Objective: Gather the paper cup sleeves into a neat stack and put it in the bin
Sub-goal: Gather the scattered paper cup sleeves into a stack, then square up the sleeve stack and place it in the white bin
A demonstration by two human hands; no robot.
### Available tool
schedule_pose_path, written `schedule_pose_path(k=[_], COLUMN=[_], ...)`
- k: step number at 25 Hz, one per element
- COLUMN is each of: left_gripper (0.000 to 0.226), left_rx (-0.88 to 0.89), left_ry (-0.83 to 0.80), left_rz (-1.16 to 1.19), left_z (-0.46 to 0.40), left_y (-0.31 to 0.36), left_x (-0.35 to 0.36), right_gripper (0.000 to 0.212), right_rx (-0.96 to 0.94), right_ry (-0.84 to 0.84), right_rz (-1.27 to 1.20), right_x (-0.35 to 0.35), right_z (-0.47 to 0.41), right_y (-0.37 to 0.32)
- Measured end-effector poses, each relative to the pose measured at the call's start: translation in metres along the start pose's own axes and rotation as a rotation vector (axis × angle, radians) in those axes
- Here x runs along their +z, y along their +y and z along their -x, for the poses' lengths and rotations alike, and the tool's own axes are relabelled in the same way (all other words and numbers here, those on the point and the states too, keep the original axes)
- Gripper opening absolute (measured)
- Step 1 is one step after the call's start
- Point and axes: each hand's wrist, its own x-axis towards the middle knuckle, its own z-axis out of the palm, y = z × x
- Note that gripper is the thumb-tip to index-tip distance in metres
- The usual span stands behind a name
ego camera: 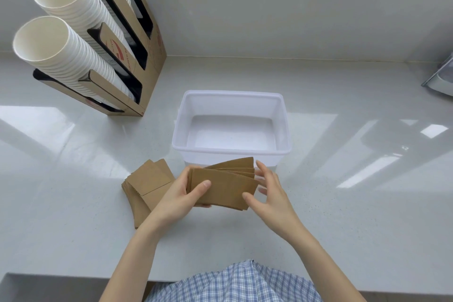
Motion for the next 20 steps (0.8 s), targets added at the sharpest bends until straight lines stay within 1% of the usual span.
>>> schedule_pose_path(k=[2, 4, 5, 7, 9, 12, 15, 18, 20], left_gripper=[0.023, 0.020, 0.019, 0.022, 0.026, 0.045, 0.051, 0.051, 0.052], left_rx=[0.030, 0.080, 0.099, 0.122, 0.123, 0.129, 0.121, 0.081, 0.093], left_ry=[-0.038, -0.033, -0.025, -0.011, -0.004, 0.021, 0.057, 0.049, 0.044], left_rz=[0.022, -0.009, -0.058, -0.165, -0.241, -0.302, -0.272, -0.246, -0.268], left_z=[-0.004, -0.009, -0.011, -0.015, -0.018, -0.020, -0.026, -0.029, -0.029], left_y=[-0.005, -0.008, -0.009, -0.016, -0.024, -0.034, -0.037, -0.039, -0.042], left_x=[0.005, 0.013, 0.018, 0.026, 0.034, 0.043, 0.044, 0.044, 0.048], right_gripper=[0.056, 0.041, 0.038, 0.038, 0.039, 0.057, 0.068, 0.062, 0.057], right_rx=[0.004, -0.041, -0.054, -0.048, -0.028, -0.029, -0.044, -0.086, -0.096], right_ry=[0.051, 0.138, 0.176, 0.214, 0.203, 0.187, 0.214, 0.199, 0.165], right_rz=[-0.103, -0.082, -0.058, -0.011, 0.042, 0.096, 0.078, 0.115, 0.145], right_x=[-0.001, -0.004, -0.005, -0.008, -0.007, -0.004, -0.004, -0.005, -0.002], right_z=[-0.002, -0.001, 0.001, 0.003, 0.005, 0.006, 0.005, 0.003, 0.003], right_y=[0.004, 0.007, 0.008, 0.014, 0.022, 0.030, 0.029, 0.031, 0.034])
